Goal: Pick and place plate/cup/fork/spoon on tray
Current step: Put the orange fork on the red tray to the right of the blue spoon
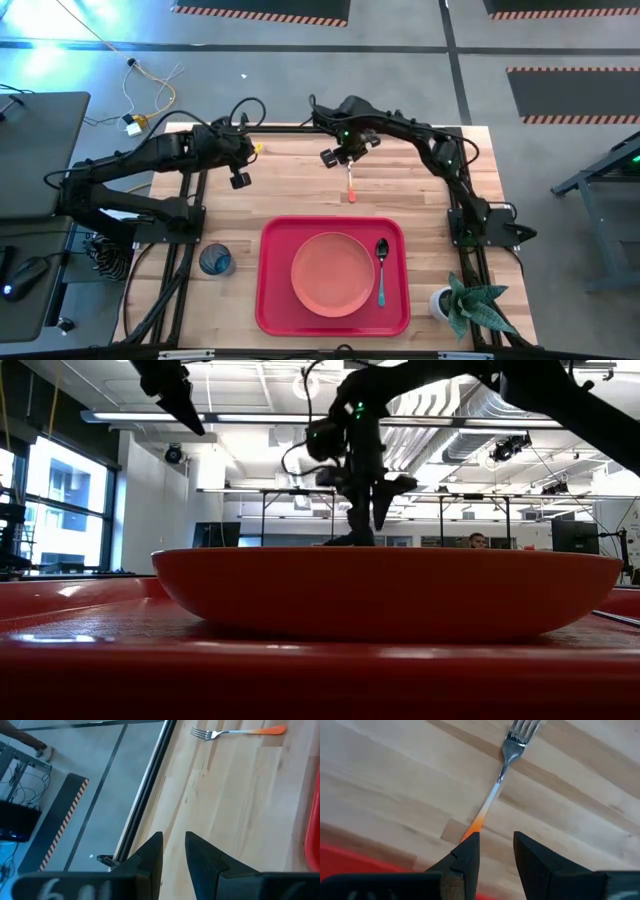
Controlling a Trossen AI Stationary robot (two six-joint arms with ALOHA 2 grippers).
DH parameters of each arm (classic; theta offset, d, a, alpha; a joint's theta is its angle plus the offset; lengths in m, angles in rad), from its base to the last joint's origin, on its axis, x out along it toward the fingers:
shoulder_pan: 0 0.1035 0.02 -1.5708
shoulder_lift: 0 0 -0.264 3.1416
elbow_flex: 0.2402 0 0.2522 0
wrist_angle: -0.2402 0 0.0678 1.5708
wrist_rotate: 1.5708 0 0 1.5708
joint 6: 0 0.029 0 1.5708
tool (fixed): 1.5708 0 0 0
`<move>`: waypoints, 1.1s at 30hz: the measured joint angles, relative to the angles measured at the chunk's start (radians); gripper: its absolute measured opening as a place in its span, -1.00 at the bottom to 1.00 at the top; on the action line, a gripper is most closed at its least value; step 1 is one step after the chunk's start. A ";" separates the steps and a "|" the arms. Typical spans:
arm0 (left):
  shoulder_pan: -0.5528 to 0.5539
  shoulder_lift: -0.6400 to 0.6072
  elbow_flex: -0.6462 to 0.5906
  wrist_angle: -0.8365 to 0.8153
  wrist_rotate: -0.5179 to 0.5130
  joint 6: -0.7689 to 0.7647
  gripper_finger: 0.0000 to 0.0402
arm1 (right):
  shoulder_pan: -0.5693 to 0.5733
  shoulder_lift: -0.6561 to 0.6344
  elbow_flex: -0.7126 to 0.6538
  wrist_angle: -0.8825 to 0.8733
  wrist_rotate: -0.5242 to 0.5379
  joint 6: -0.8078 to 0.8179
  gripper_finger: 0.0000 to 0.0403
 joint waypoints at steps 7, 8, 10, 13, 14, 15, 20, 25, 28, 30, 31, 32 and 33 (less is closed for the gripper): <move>0.016 0.000 0.000 0.000 0.002 -0.001 -0.63 | 0.001 0.056 0.000 0.006 0.008 -0.014 -0.45; 0.017 0.000 0.000 0.000 0.002 -0.001 -0.63 | 0.001 0.061 0.000 0.007 0.008 -0.014 -0.45; 0.017 0.000 0.000 0.000 0.002 -0.001 -0.63 | 0.001 0.069 0.000 0.013 0.013 -0.019 -0.45; 0.017 0.000 0.000 0.000 0.002 -0.001 -0.63 | 0.001 0.071 0.000 0.046 0.013 -0.025 -0.45; 0.017 0.000 0.000 0.000 0.002 -0.001 -0.63 | 0.001 0.071 0.000 0.052 0.013 -0.025 -0.45; 0.017 0.000 0.000 0.000 0.002 -0.001 -0.63 | 0.001 0.071 0.000 0.057 0.013 -0.025 -0.45; 0.017 0.000 0.000 0.000 0.002 -0.015 -0.63 | 0.001 0.071 0.000 0.066 0.027 -0.025 -0.45; 0.017 0.000 0.000 0.000 0.002 -0.016 -0.63 | 0.001 0.071 -0.060 0.094 0.027 -0.014 -0.45; 0.017 0.000 0.000 0.000 0.002 -0.016 -0.63 | 0.008 0.071 -0.119 0.121 0.051 -0.006 -0.45; 0.017 0.000 0.000 0.000 0.002 -0.016 -0.63 | 0.010 0.074 -0.131 0.132 0.054 -0.006 -0.45; 0.017 0.000 0.000 0.000 0.002 -0.016 -0.63 | 0.010 0.073 -0.132 0.140 0.054 -0.006 -0.45; 0.017 0.000 0.000 0.000 0.002 -0.016 -0.63 | 0.010 0.072 -0.132 0.160 0.054 -0.006 -0.45; 0.017 0.000 0.000 0.000 0.002 -0.016 -0.63 | 0.010 0.071 -0.132 0.179 0.053 -0.006 -0.45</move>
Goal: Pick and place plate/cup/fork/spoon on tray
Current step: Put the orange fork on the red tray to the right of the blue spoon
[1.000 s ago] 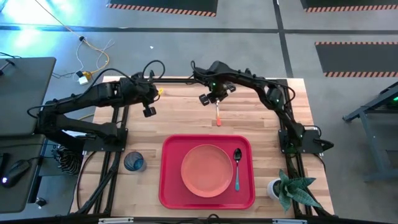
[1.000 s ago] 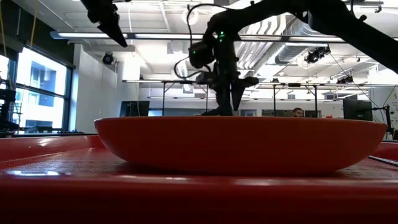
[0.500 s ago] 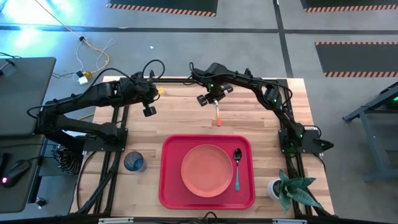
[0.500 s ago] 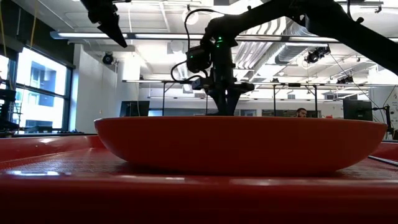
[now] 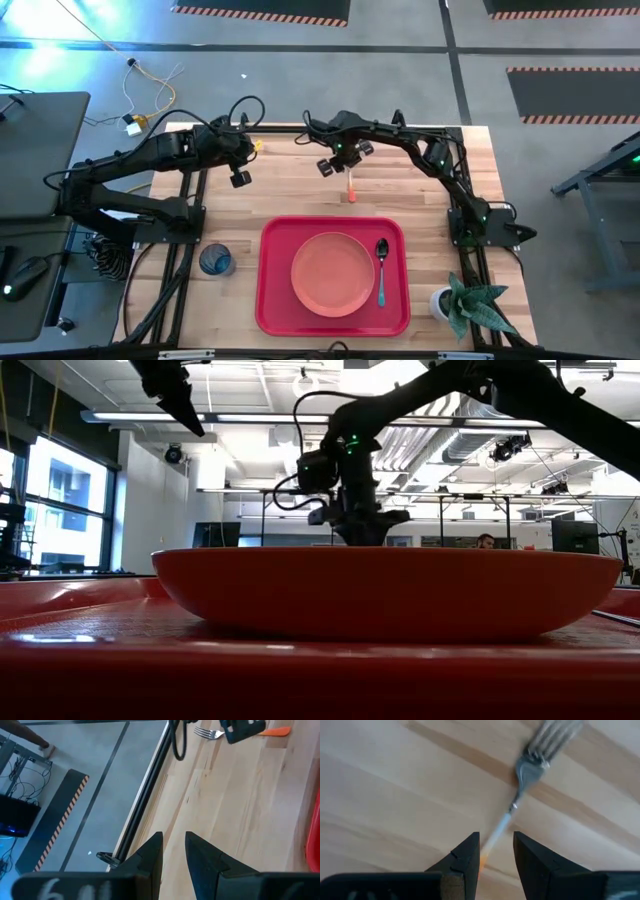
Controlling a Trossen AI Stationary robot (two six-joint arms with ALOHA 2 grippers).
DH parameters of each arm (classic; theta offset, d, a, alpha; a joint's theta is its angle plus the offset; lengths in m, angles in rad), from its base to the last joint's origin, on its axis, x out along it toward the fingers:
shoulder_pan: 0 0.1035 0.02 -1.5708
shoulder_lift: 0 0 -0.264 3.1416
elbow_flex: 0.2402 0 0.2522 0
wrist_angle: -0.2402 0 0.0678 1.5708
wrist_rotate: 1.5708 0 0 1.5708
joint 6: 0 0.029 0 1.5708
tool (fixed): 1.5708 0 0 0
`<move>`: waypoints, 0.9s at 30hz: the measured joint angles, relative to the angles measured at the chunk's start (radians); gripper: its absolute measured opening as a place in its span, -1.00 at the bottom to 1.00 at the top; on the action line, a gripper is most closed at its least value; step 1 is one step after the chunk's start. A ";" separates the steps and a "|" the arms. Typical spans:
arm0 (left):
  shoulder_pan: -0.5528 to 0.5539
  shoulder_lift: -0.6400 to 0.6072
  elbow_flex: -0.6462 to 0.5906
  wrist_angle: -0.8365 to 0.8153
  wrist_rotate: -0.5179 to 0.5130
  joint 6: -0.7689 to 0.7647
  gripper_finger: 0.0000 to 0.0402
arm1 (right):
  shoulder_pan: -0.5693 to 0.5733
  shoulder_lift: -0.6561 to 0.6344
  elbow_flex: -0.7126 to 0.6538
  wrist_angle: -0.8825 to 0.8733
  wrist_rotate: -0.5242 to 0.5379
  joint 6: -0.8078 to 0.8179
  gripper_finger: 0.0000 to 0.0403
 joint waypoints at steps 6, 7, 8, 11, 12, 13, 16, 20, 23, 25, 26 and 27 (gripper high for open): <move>0.000 0.000 0.000 0.000 0.000 0.000 -0.63 | -0.002 0.000 0.000 0.015 0.012 0.019 -0.45; 0.000 0.000 0.000 0.000 0.000 0.000 -0.63 | -0.003 0.000 0.000 0.016 0.019 0.019 -0.45; 0.000 0.000 0.000 0.000 0.000 0.000 -0.63 | -0.005 0.000 0.000 0.018 0.020 0.020 -0.45; 0.000 0.000 0.000 0.000 0.000 0.003 -0.63 | -0.010 0.000 0.000 0.023 0.022 0.026 -0.45; 0.000 0.000 0.000 0.000 0.000 0.003 -0.63 | -0.010 0.003 0.000 0.027 0.022 0.027 -0.45; 0.000 0.000 0.000 0.000 0.000 0.003 -0.63 | -0.010 0.006 0.000 0.031 0.020 0.026 -0.45; 0.000 0.000 0.000 0.000 0.000 0.003 -0.63 | -0.012 0.028 0.000 0.034 0.018 0.026 -0.45; 0.000 0.000 0.000 0.000 -0.001 0.011 -0.63 | -0.012 0.044 0.000 0.019 0.020 0.044 -0.45; 0.000 0.000 0.000 0.000 -0.001 0.011 -0.63 | -0.014 0.045 0.000 0.016 0.034 0.049 -0.45; 0.000 0.000 0.000 0.000 -0.001 0.015 -0.63 | -0.017 0.049 0.000 0.015 0.032 0.052 -0.45; 0.000 0.000 0.000 0.000 -0.001 0.018 -0.63 | -0.018 0.051 0.000 0.015 0.026 0.052 -0.45; 0.000 0.000 0.000 0.000 -0.001 0.019 -0.63 | -0.018 0.056 0.000 0.021 0.018 0.053 -0.45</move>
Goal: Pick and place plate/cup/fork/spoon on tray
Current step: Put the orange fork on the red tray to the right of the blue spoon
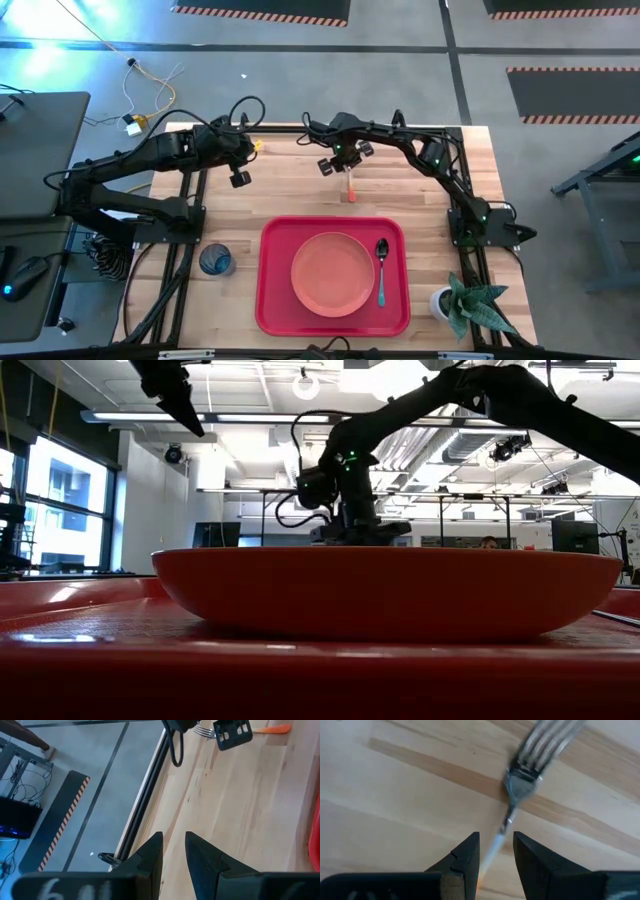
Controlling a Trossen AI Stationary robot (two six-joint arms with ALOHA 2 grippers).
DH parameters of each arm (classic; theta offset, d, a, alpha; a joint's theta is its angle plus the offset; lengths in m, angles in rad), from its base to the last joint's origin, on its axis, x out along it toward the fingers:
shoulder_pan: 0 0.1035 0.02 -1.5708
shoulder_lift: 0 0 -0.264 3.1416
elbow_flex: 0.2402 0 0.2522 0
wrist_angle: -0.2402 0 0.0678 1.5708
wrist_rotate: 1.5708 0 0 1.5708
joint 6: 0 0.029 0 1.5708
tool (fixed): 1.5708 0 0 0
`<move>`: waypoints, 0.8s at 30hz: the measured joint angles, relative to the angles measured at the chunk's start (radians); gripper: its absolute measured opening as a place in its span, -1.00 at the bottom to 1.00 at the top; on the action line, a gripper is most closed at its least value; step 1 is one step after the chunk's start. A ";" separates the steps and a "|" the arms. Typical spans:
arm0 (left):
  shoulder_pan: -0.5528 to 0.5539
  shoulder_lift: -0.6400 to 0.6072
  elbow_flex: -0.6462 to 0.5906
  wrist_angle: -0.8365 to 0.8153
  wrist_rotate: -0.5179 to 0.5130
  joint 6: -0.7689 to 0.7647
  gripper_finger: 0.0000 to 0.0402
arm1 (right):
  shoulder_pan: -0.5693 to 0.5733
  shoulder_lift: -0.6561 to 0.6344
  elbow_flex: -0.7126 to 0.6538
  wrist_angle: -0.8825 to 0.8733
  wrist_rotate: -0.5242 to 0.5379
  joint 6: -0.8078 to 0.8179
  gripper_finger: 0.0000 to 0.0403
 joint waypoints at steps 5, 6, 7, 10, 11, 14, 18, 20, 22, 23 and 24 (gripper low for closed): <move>0.000 0.000 0.000 0.000 0.000 0.000 -0.63 | -0.001 0.035 0.000 -0.003 -0.008 0.000 -0.45; 0.000 0.000 0.000 0.000 0.000 0.000 -0.63 | -0.001 0.039 0.000 -0.005 -0.007 0.000 -0.45; 0.000 0.000 0.000 0.000 0.000 0.000 -0.63 | -0.001 0.042 0.000 -0.009 -0.007 0.000 -0.45; 0.000 0.000 0.000 0.000 0.000 0.000 -0.63 | -0.001 0.051 0.002 -0.011 -0.007 -0.002 -0.45; 0.000 0.000 0.000 0.000 0.000 0.000 -0.63 | -0.001 0.053 0.003 -0.011 -0.007 -0.005 -0.45; 0.000 0.000 0.000 0.000 0.000 0.000 -0.63 | -0.001 0.054 0.003 -0.010 0.002 -0.004 -0.48; 0.000 0.000 0.000 0.000 0.000 0.000 -0.63 | -0.007 0.055 0.003 -0.012 0.001 -0.001 -0.66; 0.000 0.000 0.000 0.000 0.000 0.000 -0.63 | -0.014 0.055 0.003 -0.012 -0.016 0.000 -0.78; 0.000 0.000 0.000 0.000 0.000 0.000 -0.63 | -0.021 0.056 0.003 -0.012 -0.029 -0.005 -0.90; 0.000 0.000 0.000 0.000 0.000 0.000 -0.63 | -0.025 0.056 0.003 -0.015 -0.029 -0.008 -0.95; 0.000 0.000 0.000 0.000 0.000 0.000 -0.63 | -0.028 0.056 0.002 -0.018 -0.028 -0.012 -0.97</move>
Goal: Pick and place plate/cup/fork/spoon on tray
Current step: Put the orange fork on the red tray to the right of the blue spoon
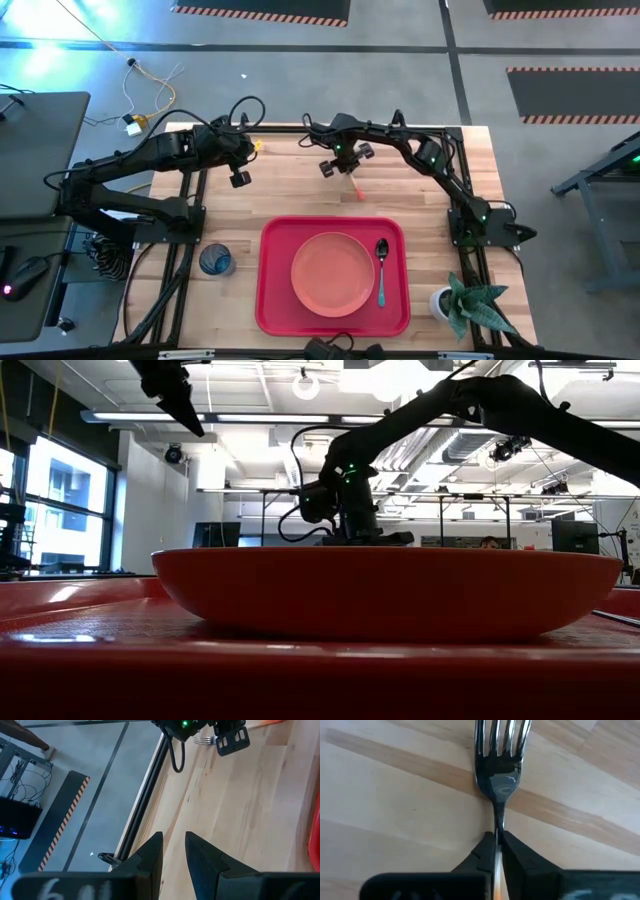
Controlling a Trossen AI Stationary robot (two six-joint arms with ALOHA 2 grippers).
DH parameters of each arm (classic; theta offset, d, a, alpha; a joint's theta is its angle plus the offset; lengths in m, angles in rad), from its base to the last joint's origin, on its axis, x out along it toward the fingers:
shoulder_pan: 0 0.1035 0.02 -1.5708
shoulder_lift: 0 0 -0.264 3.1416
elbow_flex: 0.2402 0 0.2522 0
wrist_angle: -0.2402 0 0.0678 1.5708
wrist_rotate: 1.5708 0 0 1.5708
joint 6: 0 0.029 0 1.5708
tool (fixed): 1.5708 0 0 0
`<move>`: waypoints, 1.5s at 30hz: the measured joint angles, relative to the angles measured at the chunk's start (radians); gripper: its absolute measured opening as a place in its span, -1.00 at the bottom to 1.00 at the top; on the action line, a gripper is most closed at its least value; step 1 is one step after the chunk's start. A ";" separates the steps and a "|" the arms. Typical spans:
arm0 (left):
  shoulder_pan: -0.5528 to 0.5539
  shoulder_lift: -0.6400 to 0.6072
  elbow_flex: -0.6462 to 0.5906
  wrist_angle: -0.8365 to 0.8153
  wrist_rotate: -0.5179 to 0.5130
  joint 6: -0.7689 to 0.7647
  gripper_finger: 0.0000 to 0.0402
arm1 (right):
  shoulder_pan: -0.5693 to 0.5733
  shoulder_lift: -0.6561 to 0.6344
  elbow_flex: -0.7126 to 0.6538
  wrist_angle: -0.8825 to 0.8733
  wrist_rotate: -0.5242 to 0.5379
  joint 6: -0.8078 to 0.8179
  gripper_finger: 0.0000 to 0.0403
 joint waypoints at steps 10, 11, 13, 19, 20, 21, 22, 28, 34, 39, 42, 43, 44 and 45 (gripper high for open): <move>0.000 0.000 0.000 0.000 0.000 0.000 -0.63 | -0.010 0.009 0.029 -0.053 0.020 -0.032 -0.98; 0.000 0.000 0.000 0.000 0.000 0.000 -0.63 | -0.009 0.011 0.040 -0.067 0.029 -0.032 -0.99; 0.000 0.000 0.000 0.000 0.000 0.000 -0.63 | -0.003 0.012 0.073 -0.092 0.036 -0.032 -0.99; 0.000 0.000 0.000 0.000 0.000 0.000 -0.63 | 0.040 0.009 0.200 -0.144 0.034 -0.009 -0.99; 0.000 0.000 0.000 0.000 0.000 0.000 -0.63 | 0.049 0.009 0.229 -0.151 0.035 -0.002 -0.99; 0.000 0.000 0.000 0.000 0.000 0.000 -0.63 | 0.058 0.009 0.258 -0.155 0.042 0.003 -1.00; 0.000 0.000 0.000 0.000 0.000 0.000 -0.63 | 0.067 0.006 0.276 -0.156 0.053 0.004 -1.00; 0.000 0.000 0.000 -0.002 0.004 0.000 -0.63 | 0.113 -0.113 0.223 -0.129 0.073 0.033 -1.00; 0.000 0.000 0.000 -0.003 0.033 0.000 -0.63 | 0.163 -0.225 0.222 -0.128 0.129 0.056 -1.00; 0.000 0.000 0.000 -0.002 0.034 -0.001 -0.63 | 0.211 -0.314 0.222 -0.144 0.185 0.091 -1.00; 0.000 0.000 0.000 -0.003 0.034 -0.001 -0.63 | 0.244 -0.364 0.222 -0.173 0.234 0.130 -1.00; 0.000 0.000 0.000 -0.003 0.035 -0.001 -0.63 | 0.255 -0.378 0.222 -0.191 0.252 0.149 -1.00; 0.000 0.000 0.000 -0.003 0.035 -0.001 -0.63 | 0.267 -0.390 0.222 -0.209 0.271 0.170 -1.00; 0.000 0.000 0.000 -0.003 0.035 -0.001 -0.63 | 0.279 -0.400 0.222 -0.218 0.292 0.189 -1.00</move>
